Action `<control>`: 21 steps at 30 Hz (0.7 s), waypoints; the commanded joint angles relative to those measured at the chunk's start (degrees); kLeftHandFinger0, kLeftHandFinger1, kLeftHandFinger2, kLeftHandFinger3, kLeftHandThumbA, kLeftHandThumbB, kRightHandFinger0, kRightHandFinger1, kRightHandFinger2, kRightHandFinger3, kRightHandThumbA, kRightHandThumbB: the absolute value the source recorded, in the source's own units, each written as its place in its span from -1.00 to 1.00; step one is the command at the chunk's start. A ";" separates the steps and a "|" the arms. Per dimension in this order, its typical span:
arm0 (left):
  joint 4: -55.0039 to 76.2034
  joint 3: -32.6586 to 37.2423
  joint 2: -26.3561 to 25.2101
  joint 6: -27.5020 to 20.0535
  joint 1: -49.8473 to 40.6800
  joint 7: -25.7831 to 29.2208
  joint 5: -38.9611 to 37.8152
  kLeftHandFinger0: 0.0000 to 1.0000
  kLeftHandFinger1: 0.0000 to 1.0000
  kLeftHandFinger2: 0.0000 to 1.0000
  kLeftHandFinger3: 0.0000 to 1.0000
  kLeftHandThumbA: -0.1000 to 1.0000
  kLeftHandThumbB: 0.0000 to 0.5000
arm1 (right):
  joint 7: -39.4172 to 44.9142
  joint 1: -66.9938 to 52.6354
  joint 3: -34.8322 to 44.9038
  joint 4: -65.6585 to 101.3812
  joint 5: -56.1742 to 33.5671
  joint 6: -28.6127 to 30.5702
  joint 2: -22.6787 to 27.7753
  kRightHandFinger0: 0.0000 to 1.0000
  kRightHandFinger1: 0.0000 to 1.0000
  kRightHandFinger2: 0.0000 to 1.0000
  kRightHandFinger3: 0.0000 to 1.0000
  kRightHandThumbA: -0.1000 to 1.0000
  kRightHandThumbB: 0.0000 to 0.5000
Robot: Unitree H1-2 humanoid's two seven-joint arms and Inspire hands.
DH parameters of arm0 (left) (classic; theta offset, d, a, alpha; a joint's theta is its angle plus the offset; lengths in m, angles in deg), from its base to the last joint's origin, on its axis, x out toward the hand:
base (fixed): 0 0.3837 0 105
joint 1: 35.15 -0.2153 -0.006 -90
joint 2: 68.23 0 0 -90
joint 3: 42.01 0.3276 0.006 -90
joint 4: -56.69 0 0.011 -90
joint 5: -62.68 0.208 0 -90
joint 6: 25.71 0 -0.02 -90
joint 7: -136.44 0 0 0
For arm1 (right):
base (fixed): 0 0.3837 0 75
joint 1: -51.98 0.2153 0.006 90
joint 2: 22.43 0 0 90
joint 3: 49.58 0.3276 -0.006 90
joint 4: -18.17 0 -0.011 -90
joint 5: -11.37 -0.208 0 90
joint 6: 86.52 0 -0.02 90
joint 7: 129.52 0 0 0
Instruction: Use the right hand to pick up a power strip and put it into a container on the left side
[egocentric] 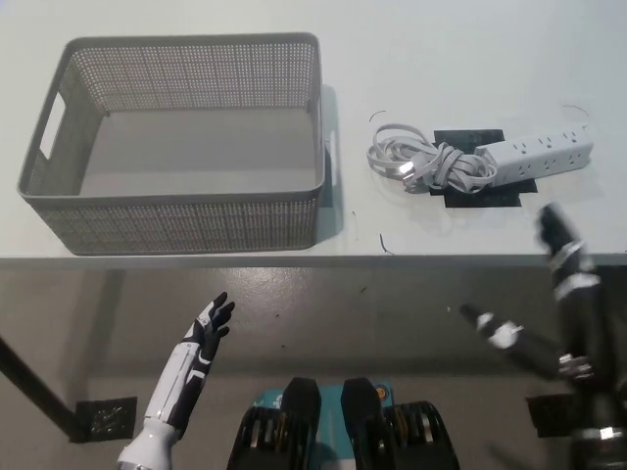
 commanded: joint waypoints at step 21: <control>0.11 0.11 -1.20 -5.64 2.09 -0.17 1.72 1.00 1.00 1.00 1.00 1.00 -0.18 | 38.66 70.62 -20.37 -31.54 9.74 -35.80 30.97 1.00 1.00 1.00 1.00 1.00 0.51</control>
